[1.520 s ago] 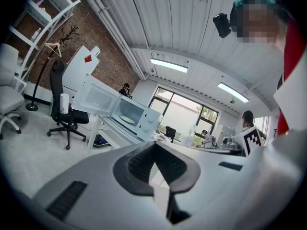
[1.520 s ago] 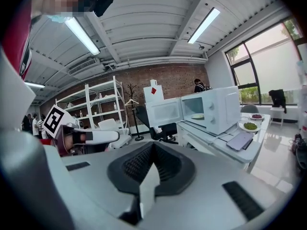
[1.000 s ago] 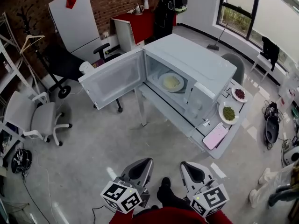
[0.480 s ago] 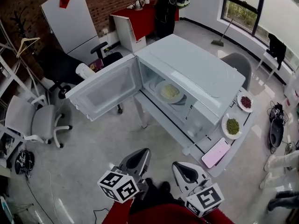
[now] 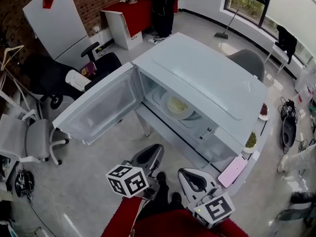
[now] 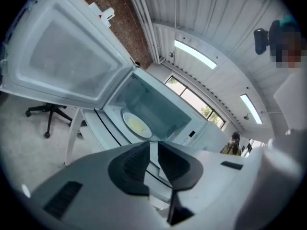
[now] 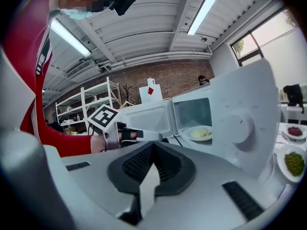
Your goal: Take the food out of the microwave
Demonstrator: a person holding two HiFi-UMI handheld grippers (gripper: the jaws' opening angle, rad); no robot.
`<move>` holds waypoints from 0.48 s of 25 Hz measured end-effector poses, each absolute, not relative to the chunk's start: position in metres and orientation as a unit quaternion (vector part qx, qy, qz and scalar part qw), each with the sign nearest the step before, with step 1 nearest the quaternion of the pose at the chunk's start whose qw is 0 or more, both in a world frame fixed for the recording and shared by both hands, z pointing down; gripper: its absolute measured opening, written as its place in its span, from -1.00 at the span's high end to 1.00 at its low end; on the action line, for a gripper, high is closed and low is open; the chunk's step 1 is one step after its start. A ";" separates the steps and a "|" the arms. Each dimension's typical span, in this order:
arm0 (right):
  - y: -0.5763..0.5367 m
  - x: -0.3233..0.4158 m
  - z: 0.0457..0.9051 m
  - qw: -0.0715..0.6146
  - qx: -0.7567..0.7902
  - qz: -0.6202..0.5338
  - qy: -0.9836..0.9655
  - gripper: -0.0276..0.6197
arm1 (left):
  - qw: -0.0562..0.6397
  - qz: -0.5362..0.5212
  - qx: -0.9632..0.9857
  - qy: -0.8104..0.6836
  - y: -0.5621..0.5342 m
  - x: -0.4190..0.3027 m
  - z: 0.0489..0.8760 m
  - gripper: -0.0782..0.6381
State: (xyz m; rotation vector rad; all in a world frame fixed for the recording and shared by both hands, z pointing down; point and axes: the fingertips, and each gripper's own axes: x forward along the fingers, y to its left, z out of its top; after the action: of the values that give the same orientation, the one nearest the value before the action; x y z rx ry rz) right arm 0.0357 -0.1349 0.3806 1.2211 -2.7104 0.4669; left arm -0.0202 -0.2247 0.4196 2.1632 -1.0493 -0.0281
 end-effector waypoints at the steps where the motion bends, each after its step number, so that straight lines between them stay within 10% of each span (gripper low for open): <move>1: -0.143 0.034 0.380 0.068 0.408 0.156 -0.897 0.89 | 0.374 -0.012 0.836 -0.401 -0.236 -0.019 0.423 0.64; 12: -0.212 0.019 0.382 0.064 0.439 0.137 -0.886 0.89 | 0.556 -0.054 0.760 -0.334 -0.336 -0.004 0.474 0.55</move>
State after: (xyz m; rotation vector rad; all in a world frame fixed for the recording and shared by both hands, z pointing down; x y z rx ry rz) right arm 0.0193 -0.2119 0.3816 1.3248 -2.6741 0.4147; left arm -0.0041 -0.3357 0.4738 1.7934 -0.7882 -0.1267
